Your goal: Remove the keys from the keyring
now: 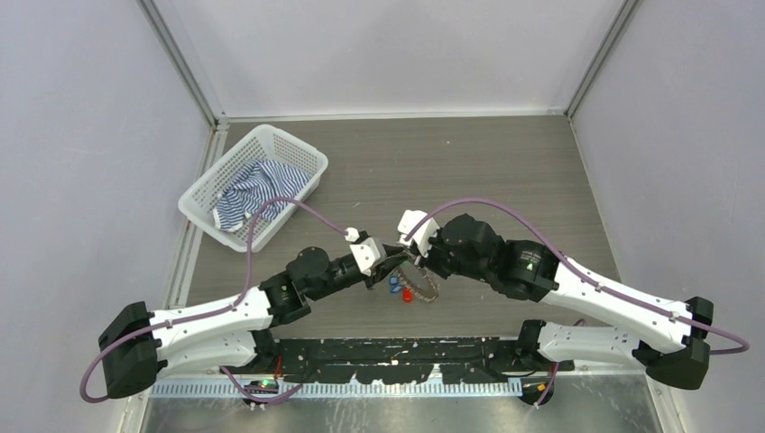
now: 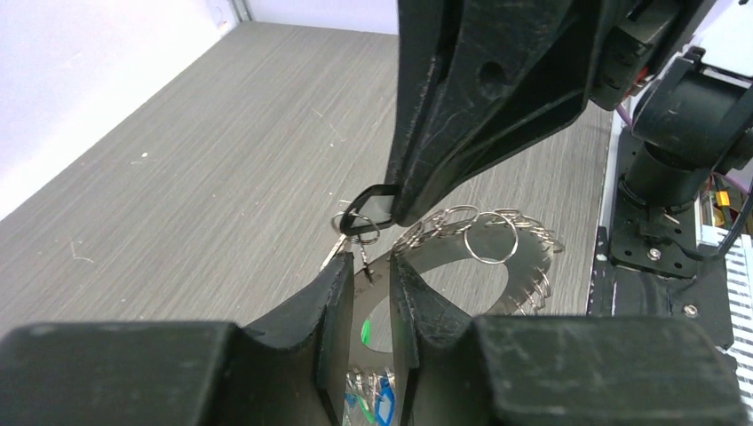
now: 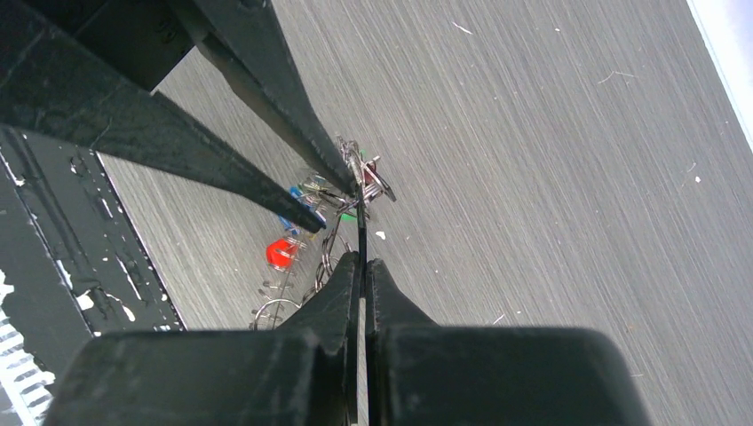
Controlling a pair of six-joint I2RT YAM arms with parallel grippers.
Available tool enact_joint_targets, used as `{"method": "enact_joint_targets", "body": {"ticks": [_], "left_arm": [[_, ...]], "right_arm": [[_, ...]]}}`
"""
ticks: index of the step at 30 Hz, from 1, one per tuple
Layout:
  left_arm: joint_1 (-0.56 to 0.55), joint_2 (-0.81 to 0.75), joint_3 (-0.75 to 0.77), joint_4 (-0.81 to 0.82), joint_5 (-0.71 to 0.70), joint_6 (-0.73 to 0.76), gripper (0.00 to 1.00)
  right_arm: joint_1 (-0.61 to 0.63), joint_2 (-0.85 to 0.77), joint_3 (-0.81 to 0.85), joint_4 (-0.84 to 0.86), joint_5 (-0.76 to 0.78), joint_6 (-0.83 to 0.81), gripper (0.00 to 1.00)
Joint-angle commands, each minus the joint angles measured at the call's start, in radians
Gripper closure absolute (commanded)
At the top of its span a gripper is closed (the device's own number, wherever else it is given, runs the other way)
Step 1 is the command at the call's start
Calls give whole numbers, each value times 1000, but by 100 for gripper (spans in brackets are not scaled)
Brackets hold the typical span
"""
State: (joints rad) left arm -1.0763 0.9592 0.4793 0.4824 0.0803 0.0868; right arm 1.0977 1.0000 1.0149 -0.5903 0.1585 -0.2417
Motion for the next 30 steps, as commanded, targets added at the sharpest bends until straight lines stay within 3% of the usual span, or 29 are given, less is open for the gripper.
{"method": "enact_joint_targets", "body": {"ticks": [1,16,21,24,30], "left_arm": [[-5,-30,-12,106,-53,-2,78],[-5,43,-7,158,-5,-28,79],[-5,57,-9,168,-26,-30,86],[-5,66,0,151,-51,-32,98],[-5,66,-32,150,-9,-32,100]], "right_arm": [[0,-45,23,110,-17,-8,99],[3,-51,33,92,-7,8,99],[3,-50,32,90,-7,12,99],[4,-53,30,82,0,19,99],[4,-66,20,57,149,36,99]]}}
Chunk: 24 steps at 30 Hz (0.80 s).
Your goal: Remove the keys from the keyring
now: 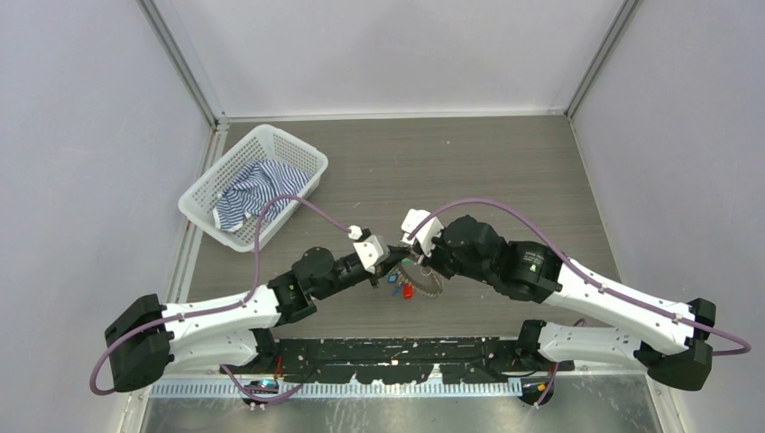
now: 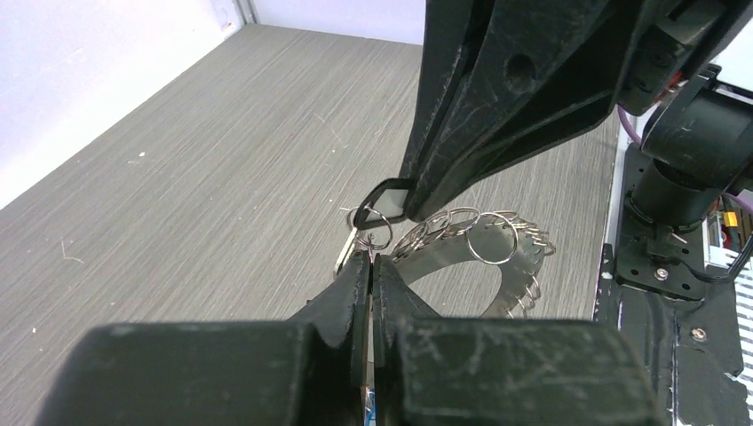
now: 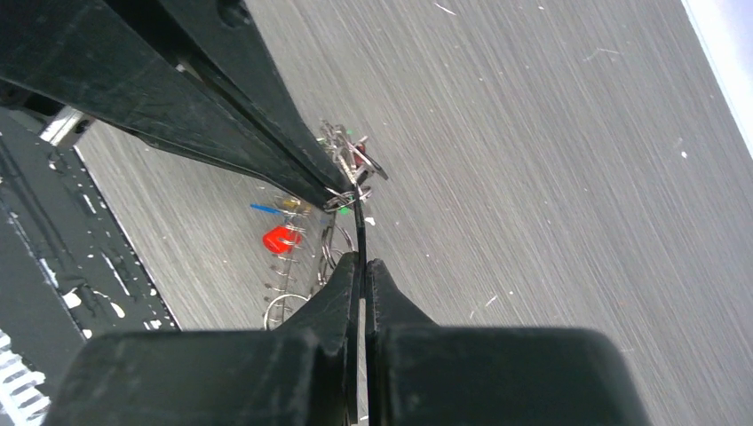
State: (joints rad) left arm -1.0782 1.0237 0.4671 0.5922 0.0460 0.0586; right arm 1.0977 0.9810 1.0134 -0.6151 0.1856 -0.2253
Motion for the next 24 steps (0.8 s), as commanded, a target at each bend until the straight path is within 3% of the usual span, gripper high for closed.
{"method": "enact_joint_targets", "body": {"ticks": [1,12,24], "left_arm": [[-3,1,-28,46,48,5,100],[-79,-39,-68,22,130,161,100],[-130,-40,-47,-40,67,242,100]], "right_arm": [[4,-46,23,79,133,21,99],[5,-33,20,51,162,21,99],[5,-39,54,6,-62,14,99]]}}
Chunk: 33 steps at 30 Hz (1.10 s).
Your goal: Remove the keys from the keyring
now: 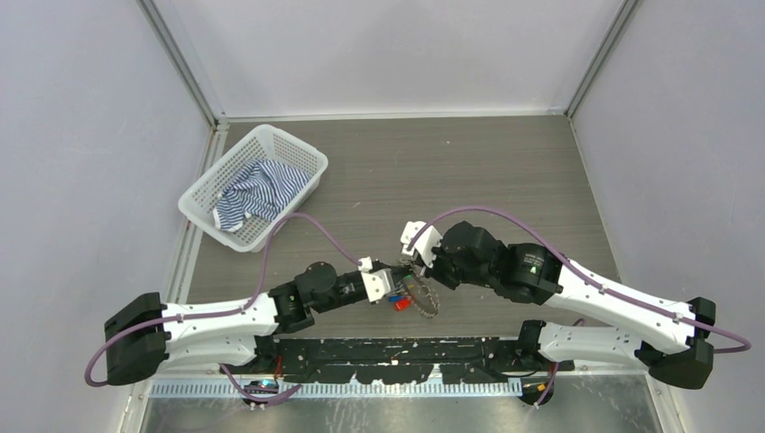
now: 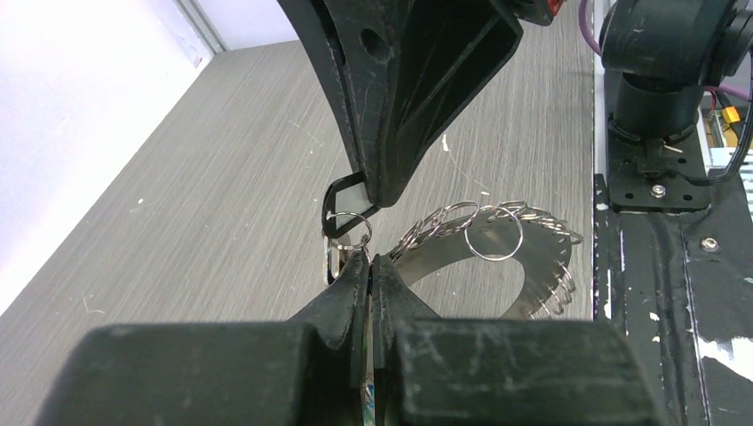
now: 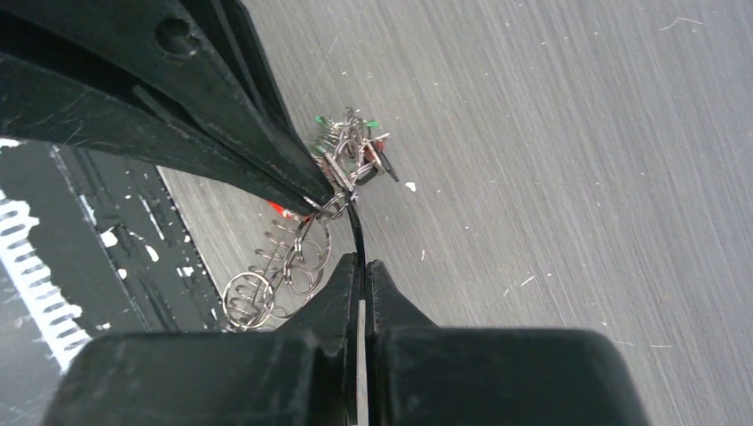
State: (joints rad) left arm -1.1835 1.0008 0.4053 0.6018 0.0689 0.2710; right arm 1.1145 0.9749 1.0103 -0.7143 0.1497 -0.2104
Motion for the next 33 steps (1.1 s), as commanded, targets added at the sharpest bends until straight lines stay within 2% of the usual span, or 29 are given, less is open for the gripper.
{"method": "enact_joint_targets", "body": {"ticks": [1,7,17,33], "left_arm": [[-26,-17,16,-50,38,30,100],[-27,-37,6,-30,13,24,100],[-26,-44,-12,16,3,-4,100],[-25,-70,-43,49,-3,-43,100]], "right_arm": [[-13,-32,57,103,-50,1,99],[-13,-42,59,79,-104,14,99],[-13,9,82,-22,-41,1,99],[29,43,72,-26,-56,-2,99]]}}
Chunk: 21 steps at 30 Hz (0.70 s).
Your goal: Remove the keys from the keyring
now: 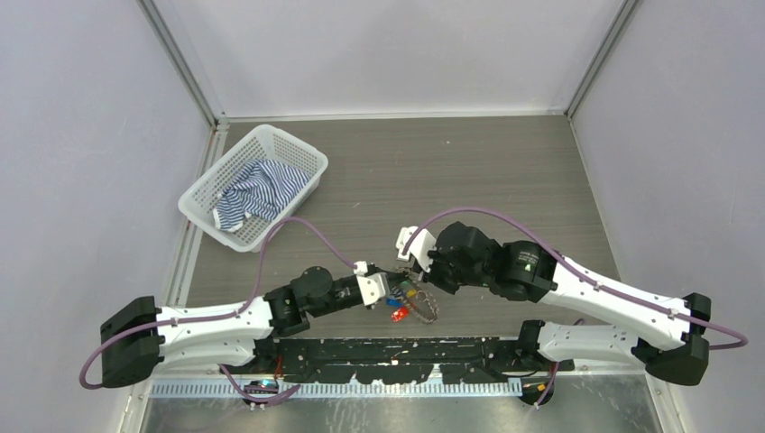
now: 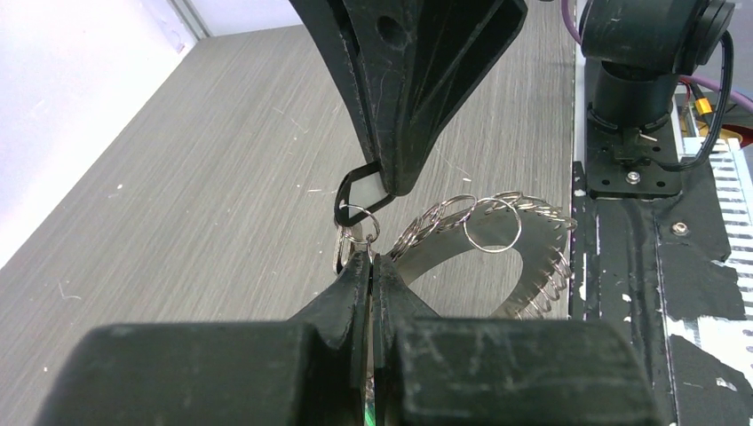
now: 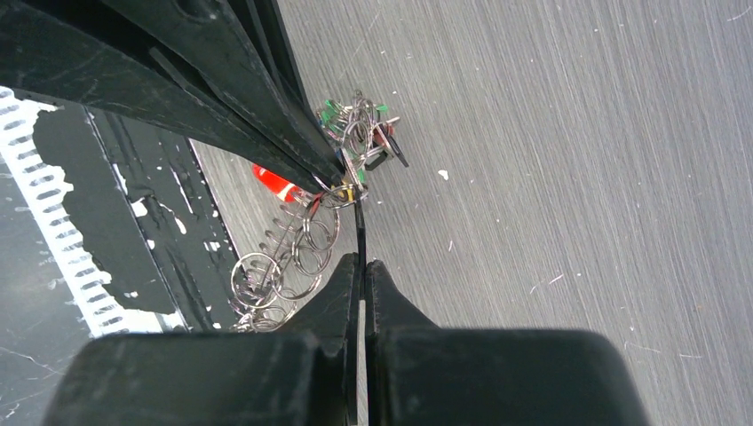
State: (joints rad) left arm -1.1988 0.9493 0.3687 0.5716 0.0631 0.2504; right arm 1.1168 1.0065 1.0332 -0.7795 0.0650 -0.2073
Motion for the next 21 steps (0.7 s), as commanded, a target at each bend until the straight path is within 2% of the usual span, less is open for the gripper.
{"method": "enact_joint_targets", "body": {"ticks": [1,13,21], "left_arm": [[-10,-18,-8,81,2,-23,100],[-10,-23,10,31,60,5,100],[-39,-26,29,0,73,25,100]], "right_arm": [[35,15,51,38,34,-3,99],[52,66,87,20,157,-15,99],[34,105,101,-7,156,6,99]]}}
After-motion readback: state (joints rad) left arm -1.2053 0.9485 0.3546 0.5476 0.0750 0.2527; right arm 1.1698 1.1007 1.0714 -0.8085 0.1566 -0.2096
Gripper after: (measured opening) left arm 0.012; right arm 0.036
